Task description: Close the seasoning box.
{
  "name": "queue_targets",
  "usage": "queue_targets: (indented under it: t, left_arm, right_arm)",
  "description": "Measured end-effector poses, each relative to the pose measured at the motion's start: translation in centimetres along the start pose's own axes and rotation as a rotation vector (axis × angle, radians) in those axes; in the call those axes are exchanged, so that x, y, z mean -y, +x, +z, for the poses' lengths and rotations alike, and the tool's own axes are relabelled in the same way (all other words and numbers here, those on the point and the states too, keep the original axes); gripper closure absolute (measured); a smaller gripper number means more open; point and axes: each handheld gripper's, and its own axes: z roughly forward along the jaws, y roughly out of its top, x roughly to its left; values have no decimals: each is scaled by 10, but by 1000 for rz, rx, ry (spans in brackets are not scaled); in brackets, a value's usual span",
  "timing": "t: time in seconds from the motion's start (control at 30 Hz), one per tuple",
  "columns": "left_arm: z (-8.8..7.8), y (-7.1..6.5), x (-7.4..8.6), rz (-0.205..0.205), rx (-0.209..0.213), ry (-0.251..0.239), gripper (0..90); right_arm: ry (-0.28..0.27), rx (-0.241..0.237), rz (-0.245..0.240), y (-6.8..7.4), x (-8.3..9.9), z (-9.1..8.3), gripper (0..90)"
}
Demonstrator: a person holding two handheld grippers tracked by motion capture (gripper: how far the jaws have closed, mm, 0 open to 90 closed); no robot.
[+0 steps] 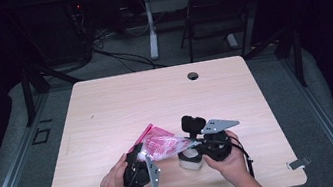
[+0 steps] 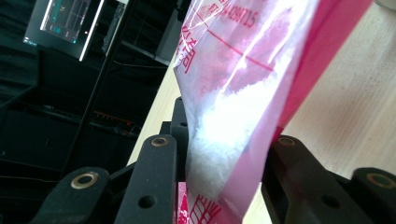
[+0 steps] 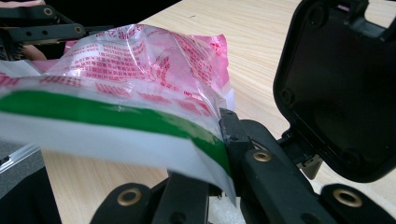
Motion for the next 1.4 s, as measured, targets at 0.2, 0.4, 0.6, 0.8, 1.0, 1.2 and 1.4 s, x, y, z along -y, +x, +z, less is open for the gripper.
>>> queue_targets:
  t: [0.2,0.4,0.6,0.8,1.0,1.2,1.4]
  left_arm:
    - [0,-2,2,-11,7,2,730]
    - [1,-4,4,-29,17,-1,730]
    - [2,-7,5,-40,25,3,730]
    - [3,-9,8,-83,48,1,732]
    - [5,-12,9,-103,62,6,732]
    - [7,-15,12,-137,88,5,733]
    - [7,-18,14,-179,118,12,732]
  right_arm:
    - [0,1,-5,2,-1,0,900]
    - [-5,-1,-6,2,-1,0,900]
    - [-7,-3,-5,3,-1,0,900]
    - [-12,-7,-10,5,-2,1,900]
    - [-14,-10,-12,6,-3,1,900]
    - [-14,-14,-15,7,-4,2,900]
    - [-16,-15,-19,9,-4,3,900]
